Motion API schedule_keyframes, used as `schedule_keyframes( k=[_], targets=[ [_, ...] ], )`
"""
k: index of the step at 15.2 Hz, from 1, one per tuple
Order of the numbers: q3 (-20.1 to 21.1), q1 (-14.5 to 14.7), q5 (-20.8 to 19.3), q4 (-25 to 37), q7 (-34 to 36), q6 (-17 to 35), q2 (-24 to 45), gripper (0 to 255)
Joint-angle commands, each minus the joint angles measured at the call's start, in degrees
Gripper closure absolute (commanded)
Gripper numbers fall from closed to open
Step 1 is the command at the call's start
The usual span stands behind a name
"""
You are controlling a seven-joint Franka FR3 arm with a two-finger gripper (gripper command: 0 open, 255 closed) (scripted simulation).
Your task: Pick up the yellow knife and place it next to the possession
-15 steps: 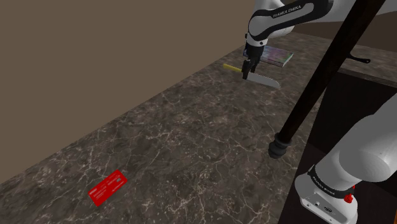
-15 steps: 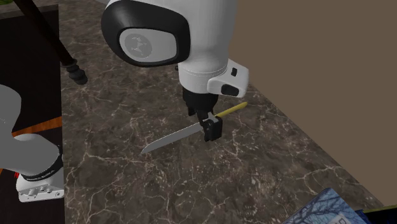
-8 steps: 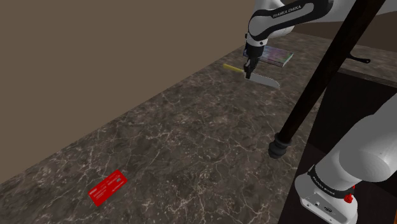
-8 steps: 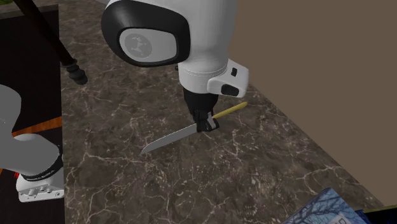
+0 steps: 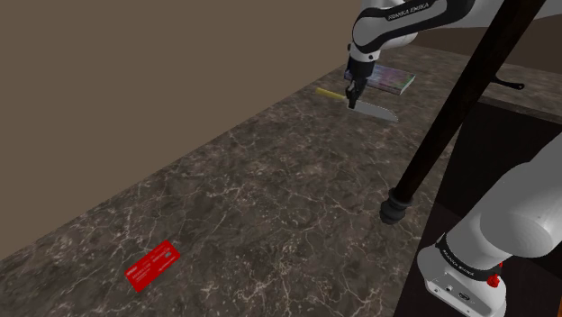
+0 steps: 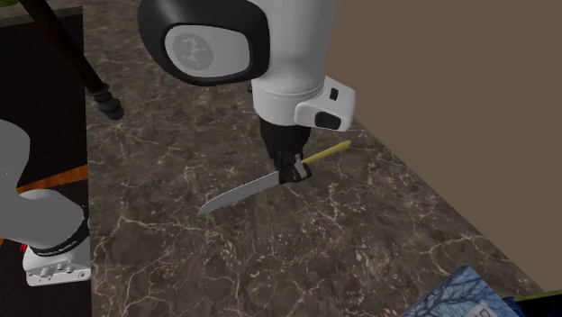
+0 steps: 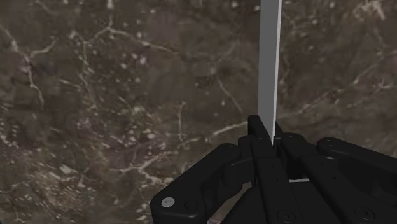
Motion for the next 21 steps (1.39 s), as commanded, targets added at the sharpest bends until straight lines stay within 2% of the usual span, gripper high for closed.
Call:
schedule_keyframes(
  k=[1,19,21],
  targets=[
    [0.04,0.02,-0.11,0.83,0.09,-1.35,-0.53,255],
    [0.28,0.16,-0.32,13.05,0.18,-15.09,-2.07,255],
    [1.02,0.73,-0.49,11.9,1.54,-15.21,-3.34,255]
  ],
)
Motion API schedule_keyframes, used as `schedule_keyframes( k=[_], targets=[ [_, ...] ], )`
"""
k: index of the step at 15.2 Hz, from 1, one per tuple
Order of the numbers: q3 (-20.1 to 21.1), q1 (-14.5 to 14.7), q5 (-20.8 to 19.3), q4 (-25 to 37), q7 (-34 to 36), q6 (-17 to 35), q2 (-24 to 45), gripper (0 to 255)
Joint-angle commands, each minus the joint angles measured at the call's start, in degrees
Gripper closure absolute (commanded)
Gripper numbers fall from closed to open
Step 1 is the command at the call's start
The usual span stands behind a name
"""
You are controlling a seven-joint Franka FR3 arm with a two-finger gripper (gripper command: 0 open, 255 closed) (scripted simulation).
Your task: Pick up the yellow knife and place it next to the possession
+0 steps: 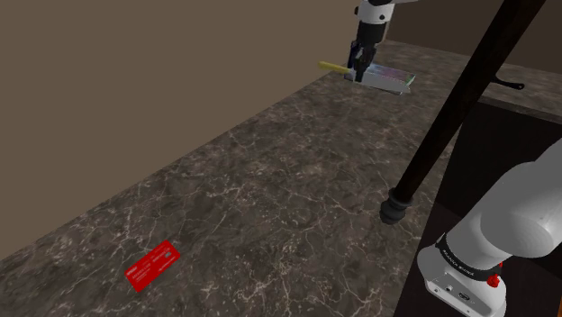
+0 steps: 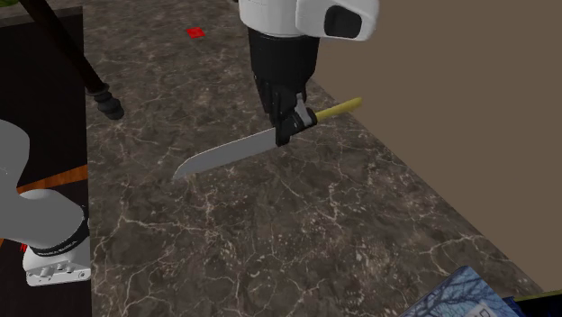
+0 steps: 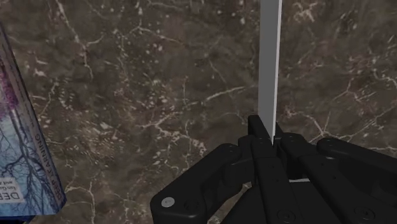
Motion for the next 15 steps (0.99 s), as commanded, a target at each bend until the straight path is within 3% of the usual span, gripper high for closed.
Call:
schedule_keyframes(
  k=[1,15],
  targets=[
    [1.17,0.88,-0.24,-1.94,2.15,-0.12,-2.02,255],
    [13.22,8.34,1.97,-13.53,21.1,-0.11,-13.36,255]
  ],
)
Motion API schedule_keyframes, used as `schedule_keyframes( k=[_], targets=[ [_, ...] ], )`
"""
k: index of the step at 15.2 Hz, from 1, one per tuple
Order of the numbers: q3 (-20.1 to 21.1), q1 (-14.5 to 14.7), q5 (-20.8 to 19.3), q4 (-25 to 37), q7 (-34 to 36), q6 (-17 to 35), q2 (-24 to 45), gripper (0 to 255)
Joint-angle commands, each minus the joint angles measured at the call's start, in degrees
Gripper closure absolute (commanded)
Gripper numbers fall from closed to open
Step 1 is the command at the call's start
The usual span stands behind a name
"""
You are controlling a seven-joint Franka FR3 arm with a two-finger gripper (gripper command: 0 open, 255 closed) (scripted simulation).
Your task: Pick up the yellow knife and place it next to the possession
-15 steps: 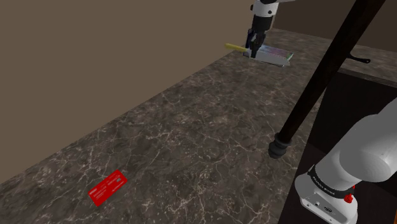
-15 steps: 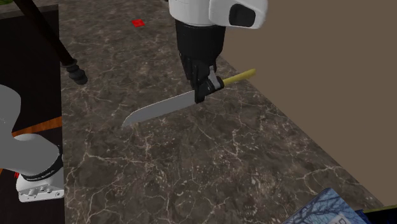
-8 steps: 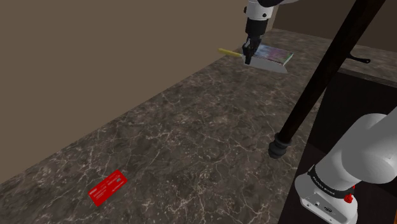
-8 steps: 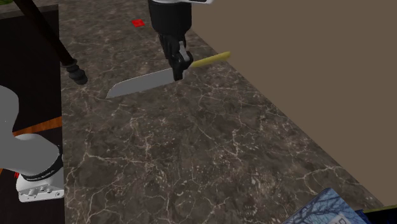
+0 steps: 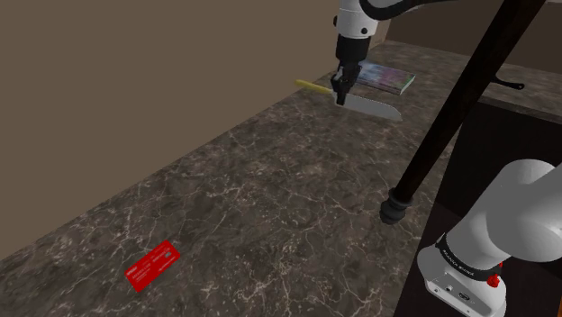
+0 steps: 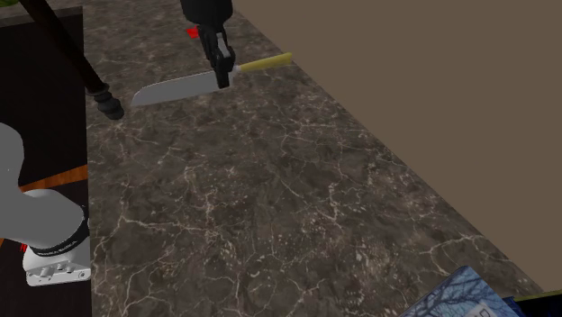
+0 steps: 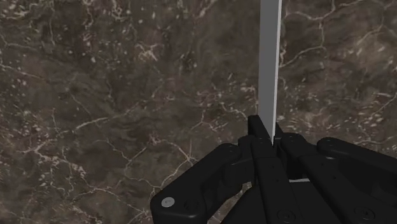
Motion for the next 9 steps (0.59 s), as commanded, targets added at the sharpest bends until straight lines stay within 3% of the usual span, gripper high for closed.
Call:
schedule_keyframes(
  k=[1,9],
  targets=[
    [2.03,1.19,0.74,-0.5,3.05,-0.21,-0.69,255],
    [9.64,5.58,3.7,-0.97,14.06,-0.4,-1.57,255]
  ],
)
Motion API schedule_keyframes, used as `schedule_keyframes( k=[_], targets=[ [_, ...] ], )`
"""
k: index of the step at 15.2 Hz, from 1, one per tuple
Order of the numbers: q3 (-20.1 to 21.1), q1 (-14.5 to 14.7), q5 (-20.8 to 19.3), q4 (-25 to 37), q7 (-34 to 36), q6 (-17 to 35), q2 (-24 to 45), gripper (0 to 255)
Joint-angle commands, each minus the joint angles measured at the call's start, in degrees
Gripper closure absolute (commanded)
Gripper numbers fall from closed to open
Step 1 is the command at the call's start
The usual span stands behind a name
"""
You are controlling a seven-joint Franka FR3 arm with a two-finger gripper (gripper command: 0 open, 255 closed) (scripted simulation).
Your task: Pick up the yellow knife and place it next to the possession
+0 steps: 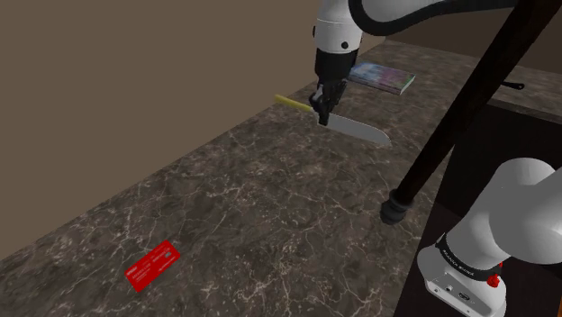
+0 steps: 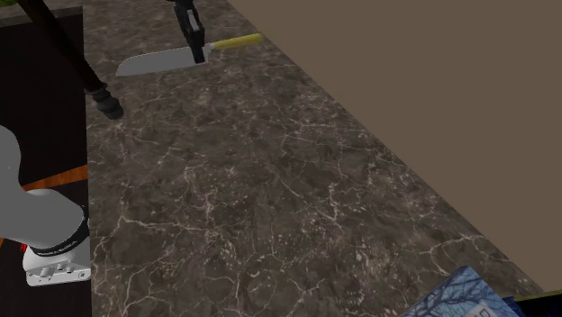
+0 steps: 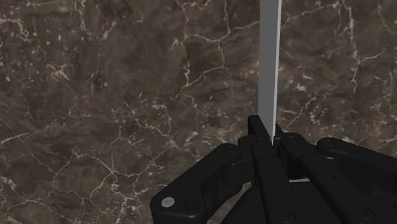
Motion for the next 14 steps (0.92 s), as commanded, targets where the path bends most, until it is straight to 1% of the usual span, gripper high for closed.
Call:
schedule_keyframes(
  k=[1,8,14],
  targets=[
    [2.04,1.16,0.74,0.56,3.0,-0.5,-0.02,255],
    [8.97,4.66,2.48,3.9,13.02,-0.43,2.93,255],
    [14.97,7.44,2.4,9.25,22.08,-0.41,7.99,255]
  ],
)
